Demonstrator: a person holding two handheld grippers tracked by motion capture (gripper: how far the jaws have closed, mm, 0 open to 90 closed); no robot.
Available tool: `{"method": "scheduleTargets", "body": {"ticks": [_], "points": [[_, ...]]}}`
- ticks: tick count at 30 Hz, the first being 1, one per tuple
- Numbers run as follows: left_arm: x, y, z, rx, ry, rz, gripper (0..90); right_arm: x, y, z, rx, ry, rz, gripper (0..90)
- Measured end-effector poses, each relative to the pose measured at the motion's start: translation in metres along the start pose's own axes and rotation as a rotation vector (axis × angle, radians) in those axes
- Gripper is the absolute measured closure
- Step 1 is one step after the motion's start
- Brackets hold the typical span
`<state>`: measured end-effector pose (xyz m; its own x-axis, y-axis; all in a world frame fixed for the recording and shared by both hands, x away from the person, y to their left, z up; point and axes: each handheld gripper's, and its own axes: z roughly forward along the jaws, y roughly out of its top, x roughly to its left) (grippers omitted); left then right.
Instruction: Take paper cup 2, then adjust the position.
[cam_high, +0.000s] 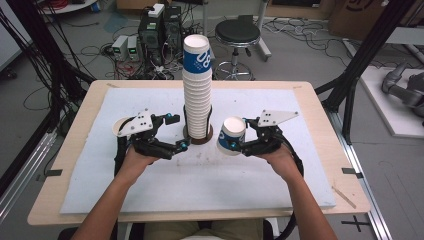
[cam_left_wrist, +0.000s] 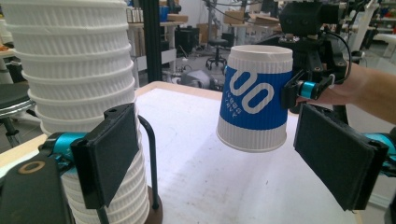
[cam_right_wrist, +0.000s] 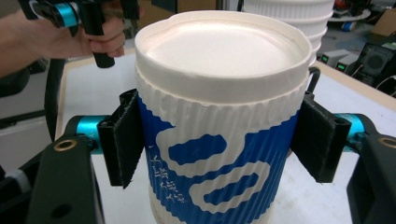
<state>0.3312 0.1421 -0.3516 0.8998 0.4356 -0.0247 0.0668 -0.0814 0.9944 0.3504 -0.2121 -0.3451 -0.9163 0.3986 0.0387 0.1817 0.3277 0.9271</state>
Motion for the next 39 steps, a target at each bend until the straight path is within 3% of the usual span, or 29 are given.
{"method": "scheduleTargets", "body": {"ticks": [6, 18, 23, 27, 33, 39], "points": [[-0.002, -0.002, 0.001, 0.038, -0.033, 0.004, 13.8, 0.005, 0.001, 0.001, 0.003, 0.023, -0.013, 26.6], [-0.014, -0.004, 0.008, 0.034, -0.099, 0.004, 13.8, 0.011, 0.004, -0.002, -0.023, 0.04, -0.013, 26.5], [-0.02, -0.009, 0.015, 0.034, -0.157, -0.005, 13.8, 0.017, 0.006, 0.001, -0.027, 0.054, -0.017, 26.4], [-0.027, -0.011, 0.024, 0.022, -0.203, -0.005, 13.8, 0.023, 0.009, 0.004, -0.044, 0.087, -0.03, 26.4], [-0.033, -0.015, 0.031, 0.019, -0.215, 0.014, 13.8, 0.03, 0.011, 0.01, -0.061, 0.135, -0.033, 26.3], [-0.037, -0.017, 0.038, 0.004, -0.238, 0.017, 13.8, 0.034, 0.012, 0.015, -0.105, 0.187, -0.001, 26.4]]}}
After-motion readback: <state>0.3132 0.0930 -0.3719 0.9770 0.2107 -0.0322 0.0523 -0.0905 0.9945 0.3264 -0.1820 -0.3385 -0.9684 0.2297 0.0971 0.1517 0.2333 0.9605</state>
